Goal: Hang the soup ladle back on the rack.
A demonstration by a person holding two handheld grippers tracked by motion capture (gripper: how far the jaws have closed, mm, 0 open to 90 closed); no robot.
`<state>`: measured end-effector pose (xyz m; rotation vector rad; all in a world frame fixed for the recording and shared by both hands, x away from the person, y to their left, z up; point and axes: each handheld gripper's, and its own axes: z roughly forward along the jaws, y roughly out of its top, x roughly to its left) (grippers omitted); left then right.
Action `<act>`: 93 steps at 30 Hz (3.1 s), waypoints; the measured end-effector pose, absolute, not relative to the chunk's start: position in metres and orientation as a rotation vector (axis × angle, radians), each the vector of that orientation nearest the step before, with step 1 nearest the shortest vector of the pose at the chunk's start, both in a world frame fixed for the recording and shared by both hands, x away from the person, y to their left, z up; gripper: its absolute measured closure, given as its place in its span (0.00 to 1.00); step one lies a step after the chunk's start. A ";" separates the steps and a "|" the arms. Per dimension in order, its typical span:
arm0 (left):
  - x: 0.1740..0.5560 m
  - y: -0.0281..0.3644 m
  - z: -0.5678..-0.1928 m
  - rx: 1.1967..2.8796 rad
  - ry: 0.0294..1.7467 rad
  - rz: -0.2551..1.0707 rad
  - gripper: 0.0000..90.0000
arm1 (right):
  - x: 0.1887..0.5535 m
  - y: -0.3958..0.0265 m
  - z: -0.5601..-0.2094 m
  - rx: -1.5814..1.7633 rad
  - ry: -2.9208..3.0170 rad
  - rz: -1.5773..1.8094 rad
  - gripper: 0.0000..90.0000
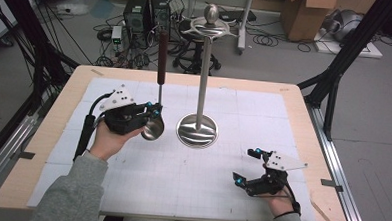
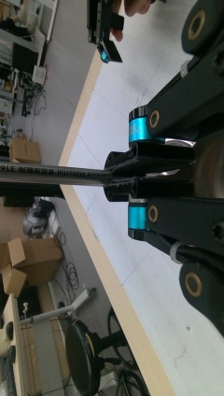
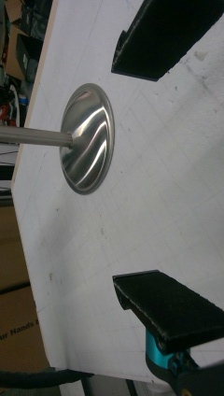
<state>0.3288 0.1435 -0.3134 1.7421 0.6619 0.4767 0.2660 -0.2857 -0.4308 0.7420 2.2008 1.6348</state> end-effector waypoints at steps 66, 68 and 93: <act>0.357 0.094 -0.293 1.853 0.693 0.439 0.85 | 0.266 -0.283 -0.430 0.723 2.210 1.635 0.01; 0.355 0.096 -0.291 1.851 0.685 0.455 0.76 | 0.266 -0.283 -0.430 0.720 2.206 1.638 0.01; 0.301 0.160 -0.361 1.759 0.545 0.397 0.02 | 0.263 -0.287 -0.429 0.745 2.184 1.641 0.01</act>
